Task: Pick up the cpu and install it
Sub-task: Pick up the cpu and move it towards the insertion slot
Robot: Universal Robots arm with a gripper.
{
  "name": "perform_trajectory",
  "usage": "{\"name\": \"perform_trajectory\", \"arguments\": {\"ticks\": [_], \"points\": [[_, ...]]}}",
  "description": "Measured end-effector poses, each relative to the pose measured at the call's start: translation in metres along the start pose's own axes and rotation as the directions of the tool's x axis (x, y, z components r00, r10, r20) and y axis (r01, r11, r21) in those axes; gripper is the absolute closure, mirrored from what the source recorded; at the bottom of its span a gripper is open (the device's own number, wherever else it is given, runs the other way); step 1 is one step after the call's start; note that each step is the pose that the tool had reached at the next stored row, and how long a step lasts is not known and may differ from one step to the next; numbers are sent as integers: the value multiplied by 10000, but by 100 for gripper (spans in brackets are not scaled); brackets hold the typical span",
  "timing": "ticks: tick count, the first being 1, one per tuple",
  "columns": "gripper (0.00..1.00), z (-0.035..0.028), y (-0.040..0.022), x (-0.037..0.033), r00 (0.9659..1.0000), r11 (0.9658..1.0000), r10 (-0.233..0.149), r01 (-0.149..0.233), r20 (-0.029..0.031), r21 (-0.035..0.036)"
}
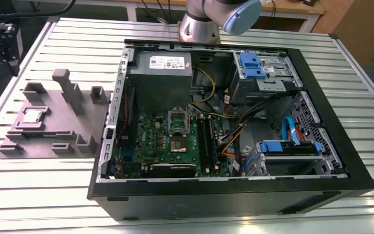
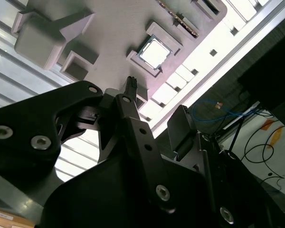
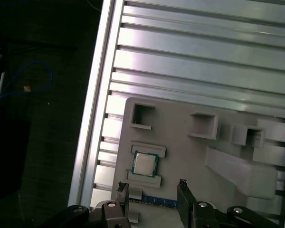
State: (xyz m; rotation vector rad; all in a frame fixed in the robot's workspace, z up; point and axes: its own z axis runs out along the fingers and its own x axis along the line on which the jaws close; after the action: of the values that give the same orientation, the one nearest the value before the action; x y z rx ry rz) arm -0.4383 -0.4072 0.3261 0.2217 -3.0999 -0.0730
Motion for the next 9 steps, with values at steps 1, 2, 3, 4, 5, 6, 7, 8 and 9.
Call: {"name": "perform_trajectory", "arguments": {"ticks": [1, 2, 3, 4, 5, 6, 7, 8, 9], "points": [[47, 16, -2, 0, 10000, 10000, -3, 3, 0, 0], [47, 16, -2, 0, 10000, 10000, -3, 3, 0, 0], [47, 16, -2, 0, 10000, 10000, -3, 3, -1, 0], [47, 16, -2, 0, 10000, 10000, -2, 2, -1, 0], [47, 16, -2, 0, 10000, 10000, -3, 3, -1, 0], [47, 16, -2, 0, 10000, 10000, -3, 3, -1, 0], [47, 16, -2, 0, 10000, 10000, -3, 3, -1, 0], [47, 21, -2, -1, 10000, 10000, -3, 3, -4, -3], [47, 26, -2, -1, 10000, 10000, -5, 5, -16, -5]]}}
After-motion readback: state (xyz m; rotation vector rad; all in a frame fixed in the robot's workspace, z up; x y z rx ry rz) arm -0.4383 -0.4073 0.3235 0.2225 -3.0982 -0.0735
